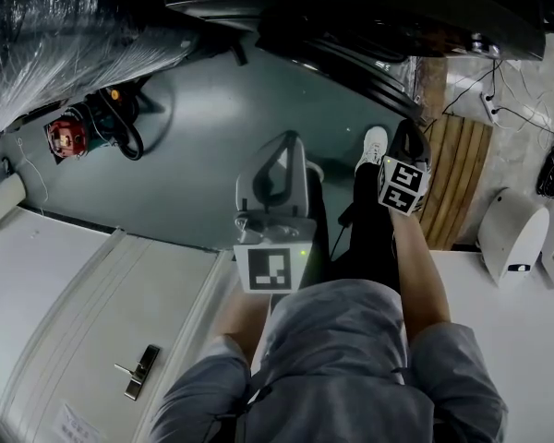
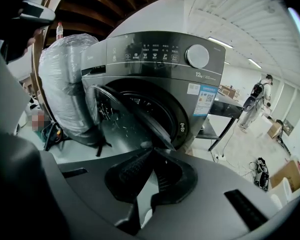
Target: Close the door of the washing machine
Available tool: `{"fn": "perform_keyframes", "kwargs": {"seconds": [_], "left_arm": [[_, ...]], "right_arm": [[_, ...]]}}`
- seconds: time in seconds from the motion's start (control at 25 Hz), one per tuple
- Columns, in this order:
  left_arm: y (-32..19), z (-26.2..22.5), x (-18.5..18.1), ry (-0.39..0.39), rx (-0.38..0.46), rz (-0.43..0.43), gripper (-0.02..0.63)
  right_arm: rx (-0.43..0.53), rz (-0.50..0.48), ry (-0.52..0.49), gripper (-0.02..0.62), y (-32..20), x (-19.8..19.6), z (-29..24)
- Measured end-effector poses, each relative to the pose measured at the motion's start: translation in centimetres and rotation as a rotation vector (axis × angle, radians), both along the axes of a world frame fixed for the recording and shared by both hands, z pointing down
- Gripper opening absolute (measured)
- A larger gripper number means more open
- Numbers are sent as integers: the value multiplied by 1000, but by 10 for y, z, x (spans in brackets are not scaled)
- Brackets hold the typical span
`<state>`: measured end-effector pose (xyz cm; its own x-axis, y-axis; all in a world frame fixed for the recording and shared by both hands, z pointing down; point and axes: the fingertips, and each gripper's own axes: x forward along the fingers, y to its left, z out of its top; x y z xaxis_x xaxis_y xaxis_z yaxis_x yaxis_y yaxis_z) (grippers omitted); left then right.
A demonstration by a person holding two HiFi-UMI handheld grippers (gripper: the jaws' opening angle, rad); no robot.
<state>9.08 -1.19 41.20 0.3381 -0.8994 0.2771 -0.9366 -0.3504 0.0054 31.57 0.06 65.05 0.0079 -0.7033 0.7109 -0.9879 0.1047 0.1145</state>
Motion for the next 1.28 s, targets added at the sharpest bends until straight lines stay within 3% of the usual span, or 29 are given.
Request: {"fn": "perform_keyframes", "kwargs": {"seconds": [1.28], "left_arm": [[-23,-7,0,-12,15,-73,-3]], "right_arm": [[54,14,-37,0,-76,28,-2]]}}
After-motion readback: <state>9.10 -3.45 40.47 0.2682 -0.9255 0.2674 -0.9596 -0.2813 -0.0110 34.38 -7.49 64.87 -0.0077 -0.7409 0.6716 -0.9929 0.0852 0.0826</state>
